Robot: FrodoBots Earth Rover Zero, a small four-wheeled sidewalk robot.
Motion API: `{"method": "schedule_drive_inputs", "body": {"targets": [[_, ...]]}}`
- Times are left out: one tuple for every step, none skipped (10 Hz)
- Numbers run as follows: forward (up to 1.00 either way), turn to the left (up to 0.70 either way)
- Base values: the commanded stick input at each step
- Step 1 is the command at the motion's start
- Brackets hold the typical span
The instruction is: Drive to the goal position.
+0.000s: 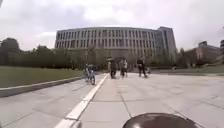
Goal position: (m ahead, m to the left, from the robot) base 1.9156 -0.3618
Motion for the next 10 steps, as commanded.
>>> {"method": "schedule_drive_inputs", "body": {"targets": [[0.7, 0.0], [0.7, 0.0], [0.7, 0.0], [0.7, 0.0], [0.7, 0.0], [0.7, 0.0], [0.7, 0.0], [0.7, 0.0], [0.7, 0.0], [0.7, 0.0]]}}
